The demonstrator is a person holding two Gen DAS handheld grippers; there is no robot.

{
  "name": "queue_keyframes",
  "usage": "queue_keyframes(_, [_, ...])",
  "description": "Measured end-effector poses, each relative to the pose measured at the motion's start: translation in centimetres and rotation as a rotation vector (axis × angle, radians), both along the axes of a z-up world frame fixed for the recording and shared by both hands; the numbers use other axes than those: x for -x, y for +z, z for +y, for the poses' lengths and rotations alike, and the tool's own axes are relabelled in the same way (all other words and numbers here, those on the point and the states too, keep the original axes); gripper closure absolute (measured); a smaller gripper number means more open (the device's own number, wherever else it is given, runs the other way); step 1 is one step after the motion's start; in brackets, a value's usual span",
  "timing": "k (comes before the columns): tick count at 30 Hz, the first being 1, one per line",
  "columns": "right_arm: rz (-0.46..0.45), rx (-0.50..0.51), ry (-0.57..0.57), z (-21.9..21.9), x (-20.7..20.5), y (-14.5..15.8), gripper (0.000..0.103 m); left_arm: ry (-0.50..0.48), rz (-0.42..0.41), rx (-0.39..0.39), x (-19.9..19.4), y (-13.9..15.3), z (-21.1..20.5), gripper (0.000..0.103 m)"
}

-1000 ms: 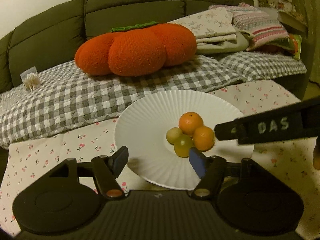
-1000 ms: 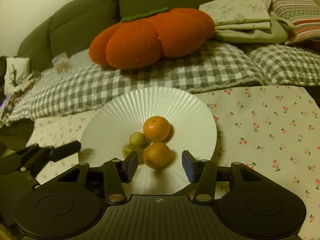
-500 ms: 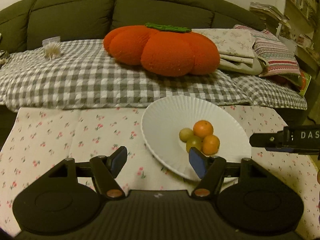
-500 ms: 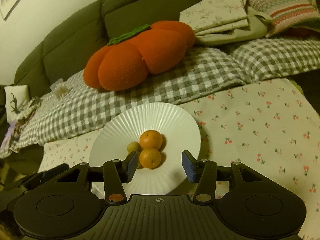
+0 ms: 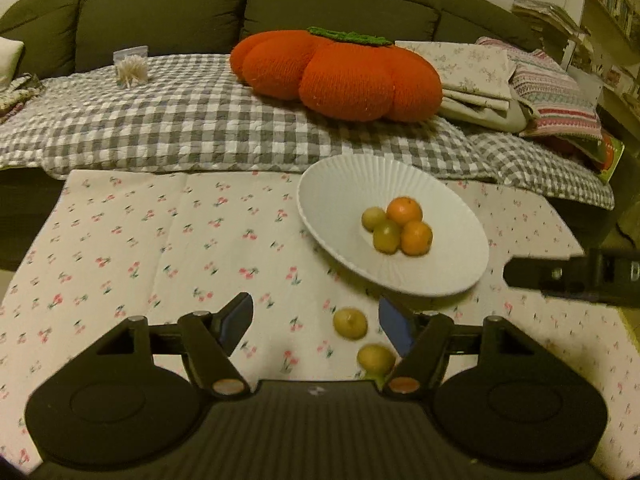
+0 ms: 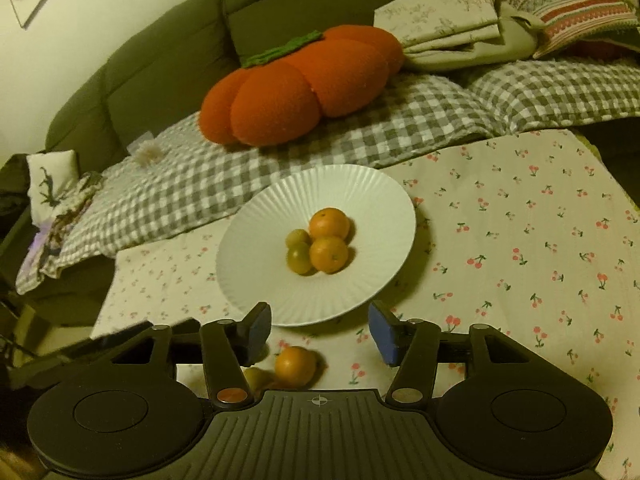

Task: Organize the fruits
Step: 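Withdraw both open tools from the plate back to the fruit cluster, then grasp a green lime with the left tool while the right tool grasps the red tomato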

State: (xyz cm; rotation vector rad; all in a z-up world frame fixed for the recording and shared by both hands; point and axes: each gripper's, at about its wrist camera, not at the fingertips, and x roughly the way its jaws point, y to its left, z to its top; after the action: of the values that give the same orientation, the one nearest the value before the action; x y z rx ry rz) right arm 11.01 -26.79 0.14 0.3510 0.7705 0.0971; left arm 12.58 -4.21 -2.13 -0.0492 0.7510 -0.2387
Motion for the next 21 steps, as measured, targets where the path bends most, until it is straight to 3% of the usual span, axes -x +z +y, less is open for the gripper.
queue_keyframes(21, [0.057,0.013,0.052,3.5,4.7,-1.7,0.026,0.061,0.07,-0.041,6.7,-2.0,1.1,0.023])
